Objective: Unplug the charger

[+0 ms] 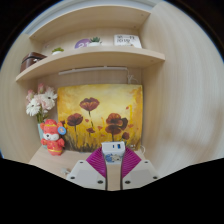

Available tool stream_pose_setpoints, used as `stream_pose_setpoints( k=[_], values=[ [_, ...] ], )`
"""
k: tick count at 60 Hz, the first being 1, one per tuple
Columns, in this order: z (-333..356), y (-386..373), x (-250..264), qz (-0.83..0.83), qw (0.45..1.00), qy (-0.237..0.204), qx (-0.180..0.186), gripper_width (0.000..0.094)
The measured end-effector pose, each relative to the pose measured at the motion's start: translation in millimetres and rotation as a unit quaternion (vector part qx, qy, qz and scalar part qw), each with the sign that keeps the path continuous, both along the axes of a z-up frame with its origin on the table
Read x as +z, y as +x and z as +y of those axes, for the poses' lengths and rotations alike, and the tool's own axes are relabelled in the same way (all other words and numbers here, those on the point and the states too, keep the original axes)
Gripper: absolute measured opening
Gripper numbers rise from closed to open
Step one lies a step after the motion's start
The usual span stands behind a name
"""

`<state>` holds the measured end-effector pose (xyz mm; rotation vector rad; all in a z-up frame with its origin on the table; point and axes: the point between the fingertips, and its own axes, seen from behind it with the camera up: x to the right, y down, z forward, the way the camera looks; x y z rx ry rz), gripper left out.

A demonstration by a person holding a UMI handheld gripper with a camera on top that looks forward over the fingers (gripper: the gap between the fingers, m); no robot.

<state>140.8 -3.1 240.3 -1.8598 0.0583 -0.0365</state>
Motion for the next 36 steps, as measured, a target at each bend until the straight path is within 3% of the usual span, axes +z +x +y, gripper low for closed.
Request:
stream_pose_setpoints(
  k=[5,15,27,36],
  values=[
    [-12.9,24.1,-95.6,-0.003,0.996,-0.085,-0.012,0.0156],
    [-40.3,20.0,-186.7,0.007,0.983,-0.182,0.010,0.0158],
    [-42.7,23.5,-236.0,0.037,0.971,-0.235,-0.003,0.0180],
    [-32.4,32.4,-240.0,0.027,0.970,-0.241,-0.019,0.0310]
  ],
)
